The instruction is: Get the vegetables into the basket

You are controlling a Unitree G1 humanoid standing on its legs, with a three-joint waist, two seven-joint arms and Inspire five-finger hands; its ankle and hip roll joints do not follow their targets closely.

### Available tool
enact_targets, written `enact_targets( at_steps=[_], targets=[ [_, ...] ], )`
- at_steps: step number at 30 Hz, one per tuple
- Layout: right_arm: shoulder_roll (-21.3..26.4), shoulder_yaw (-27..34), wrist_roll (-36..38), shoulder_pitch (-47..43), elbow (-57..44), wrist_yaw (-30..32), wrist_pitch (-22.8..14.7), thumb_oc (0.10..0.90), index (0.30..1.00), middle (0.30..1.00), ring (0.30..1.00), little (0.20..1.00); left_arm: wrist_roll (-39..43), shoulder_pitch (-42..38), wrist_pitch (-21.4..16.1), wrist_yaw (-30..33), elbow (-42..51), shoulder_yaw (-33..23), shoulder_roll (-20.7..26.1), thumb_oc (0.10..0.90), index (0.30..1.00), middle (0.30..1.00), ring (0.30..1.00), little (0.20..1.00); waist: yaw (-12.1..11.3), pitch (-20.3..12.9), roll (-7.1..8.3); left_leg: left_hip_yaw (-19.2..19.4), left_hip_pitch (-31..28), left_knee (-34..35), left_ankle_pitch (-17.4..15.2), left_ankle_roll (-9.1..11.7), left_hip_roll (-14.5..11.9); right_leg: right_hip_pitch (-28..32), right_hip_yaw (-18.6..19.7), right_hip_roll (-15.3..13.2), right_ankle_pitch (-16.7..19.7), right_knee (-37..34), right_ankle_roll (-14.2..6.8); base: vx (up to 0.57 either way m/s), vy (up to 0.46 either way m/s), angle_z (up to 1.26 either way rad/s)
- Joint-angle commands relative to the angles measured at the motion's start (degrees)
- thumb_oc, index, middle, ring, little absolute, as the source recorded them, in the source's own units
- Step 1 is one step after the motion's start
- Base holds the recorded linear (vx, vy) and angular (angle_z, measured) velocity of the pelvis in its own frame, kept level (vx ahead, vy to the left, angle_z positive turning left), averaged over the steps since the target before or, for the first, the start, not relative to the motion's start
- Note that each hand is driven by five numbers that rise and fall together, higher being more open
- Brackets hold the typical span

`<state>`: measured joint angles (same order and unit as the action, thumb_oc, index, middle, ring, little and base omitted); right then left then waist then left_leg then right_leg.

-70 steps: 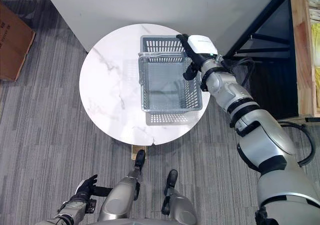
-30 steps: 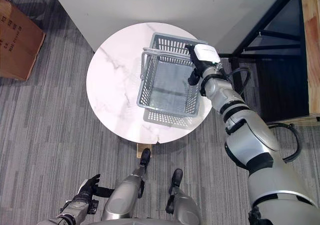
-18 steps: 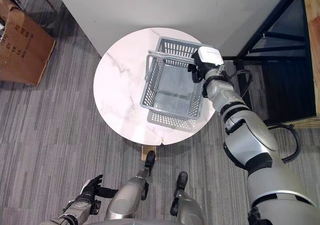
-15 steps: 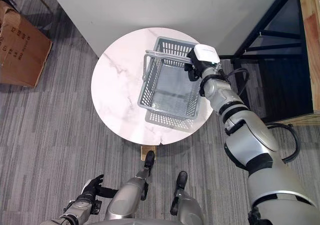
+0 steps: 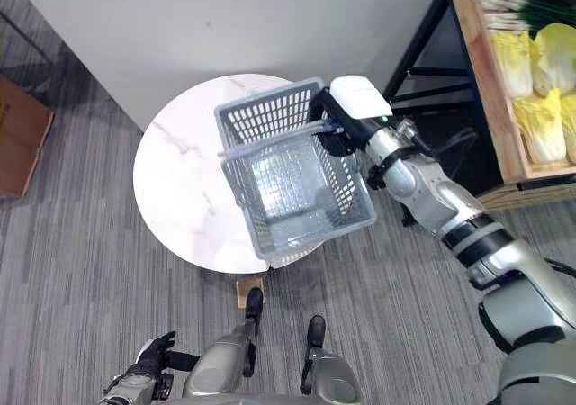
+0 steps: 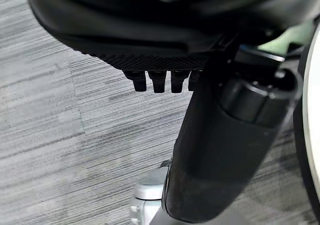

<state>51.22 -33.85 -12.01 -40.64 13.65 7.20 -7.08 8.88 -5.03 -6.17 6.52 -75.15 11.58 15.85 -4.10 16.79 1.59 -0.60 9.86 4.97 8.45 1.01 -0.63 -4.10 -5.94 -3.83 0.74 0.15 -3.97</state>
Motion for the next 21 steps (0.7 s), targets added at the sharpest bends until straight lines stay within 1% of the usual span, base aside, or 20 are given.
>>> enact_targets(
  at_steps=[1, 3, 5, 9, 10, 11, 13, 16, 18, 19, 21],
  targets=[
    [-0.43, 7.14, 8.19, -4.59, -5.81, 1.32, -5.62, 0.400, 0.300, 0.300, 0.300, 0.300, -2.73, 2.00, 0.81, -0.51, -3.66, 0.37, 0.70, 0.900, 1.000, 1.000, 1.000, 1.000, -0.89, -4.16, 2.43, 1.81, -1.73, -3.59, -4.27, 1.79, -2.46, -3.96, 1.91, -6.83, 5.22, 1.42, -4.45, 0.00, -0.013, -0.10],
    [-0.11, 9.03, 9.33, -1.25, -7.80, 0.36, -6.01, 0.400, 0.300, 0.300, 0.300, 0.300, -3.36, 2.66, 0.88, -0.86, -3.69, 0.18, 0.30, 0.900, 1.000, 1.000, 1.000, 1.000, -0.46, -4.40, 2.24, 2.19, -2.23, -3.51, -4.26, 1.90, -2.66, -3.69, 2.12, -6.79, 5.21, 1.26, -4.45, 0.00, -0.016, -0.21],
    [1.89, 11.63, 9.52, 3.28, -11.56, -1.23, -6.83, 0.400, 0.300, 0.300, 0.300, 0.300, -4.18, 3.64, 0.89, -1.35, -3.63, -0.38, 0.02, 0.900, 1.000, 1.000, 1.000, 1.000, 0.17, -4.81, 1.92, 2.69, -2.87, -3.31, -4.26, 2.10, -3.00, -3.33, 2.47, -6.60, 5.25, 0.97, -4.46, 0.00, -0.026, -0.11],
    [2.60, 12.79, 9.61, 5.86, -12.63, -2.00, -7.07, 0.400, 0.300, 0.300, 0.300, 0.300, -4.54, 4.11, 0.97, -1.57, -3.63, -0.55, -0.12, 0.900, 1.000, 1.000, 1.000, 1.000, 0.51, -5.04, 1.76, 2.87, -3.12, -3.38, -4.30, 2.16, -3.19, -3.18, 2.60, -6.50, 5.19, 0.88, -4.46, 0.01, -0.013, -0.07],
    [4.30, 13.74, 9.86, 8.77, -14.16, -3.52, -7.44, 0.400, 0.300, 0.300, 0.300, 0.300, -5.32, 4.62, 1.10, -1.99, -3.93, -1.04, -0.30, 0.900, 1.000, 1.000, 1.000, 1.000, 1.20, -5.45, 1.62, 3.38, -3.71, -3.85, -4.65, 2.20, -3.40, -2.92, 2.84, -6.38, 5.06, 0.97, -4.42, 0.02, -0.013, -0.11],
    [4.32, 13.85, 9.87, 8.89, -14.23, -3.55, -7.43, 0.400, 0.300, 0.300, 0.300, 0.300, -5.32, 4.64, 1.10, -1.99, -3.92, -0.99, -0.29, 0.900, 1.000, 1.000, 1.000, 1.000, 1.14, -5.46, 1.62, 3.40, -3.71, -3.87, -4.67, 2.20, -3.41, -2.92, 2.85, -6.37, 5.06, 0.98, -4.42, 0.03, -0.014, -0.12],
    [5.28, 15.16, 10.02, 11.20, -15.04, -3.98, -7.61, 0.400, 0.300, 0.300, 0.300, 0.300, -5.60, 5.01, 1.00, -2.28, -3.87, -1.38, -0.43, 0.900, 1.000, 1.000, 1.000, 1.000, 1.53, -5.69, 1.51, 3.73, -4.08, -4.45, -5.17, 2.23, -3.45, -2.70, 3.19, -6.37, 4.92, 1.11, -4.48, 0.03, 0.001, -0.10],
    [5.50, 17.27, 10.47, 14.56, -15.96, -4.51, -8.15, 0.400, 0.300, 0.300, 0.300, 0.300, -5.82, 5.41, 0.85, -2.49, -3.83, -1.86, -0.65, 0.900, 1.000, 1.000, 1.000, 1.000, 2.05, -6.02, 1.50, 4.29, -4.73, -5.53, -6.07, 2.14, -3.40, -2.22, 3.42, -6.47, 4.70, 1.57, -4.67, 0.03, 0.011, -0.08],
    [6.28, 19.58, 9.89, 17.71, -16.84, -4.75, -8.33, 0.400, 0.300, 0.300, 0.300, 0.300, -6.54, 5.53, 0.83, -2.66, -3.71, -2.17, -0.83, 0.900, 1.000, 1.000, 1.000, 1.000, 2.76, -6.33, 1.63, 4.93, -5.14, -7.66, -7.57, 1.90, -3.08, -1.97, 3.75, -6.82, 4.22, 2.70, -5.06, 0.03, 0.053, -0.18],
    [6.30, 19.83, 9.89, 17.98, -16.98, -4.79, -8.29, 0.400, 0.300, 0.300, 0.300, 0.300, -6.54, 5.52, 0.83, -2.66, -3.70, -2.07, -0.80, 0.900, 1.000, 1.000, 1.000, 1.000, 2.64, -6.31, 1.64, 4.95, -5.10, -7.82, -7.67, 1.89, -3.08, -1.99, 3.78, -6.82, 4.17, 2.77, -5.07, 0.01, 0.067, -0.14],
    [6.57, 22.03, 9.56, 20.25, -17.43, -4.45, -8.44, 0.400, 0.300, 0.300, 0.300, 0.300, -7.08, 5.39, 0.97, -2.73, -3.58, -2.25, -0.82, 0.900, 1.000, 1.000, 1.000, 1.000, 3.31, -6.26, 1.79, 5.38, -5.18, -9.81, -8.93, 1.78, -2.50, -1.80, 4.17, -7.21, 3.68, 4.23, -5.33, 0.01, 0.084, -0.12]
  ],
)
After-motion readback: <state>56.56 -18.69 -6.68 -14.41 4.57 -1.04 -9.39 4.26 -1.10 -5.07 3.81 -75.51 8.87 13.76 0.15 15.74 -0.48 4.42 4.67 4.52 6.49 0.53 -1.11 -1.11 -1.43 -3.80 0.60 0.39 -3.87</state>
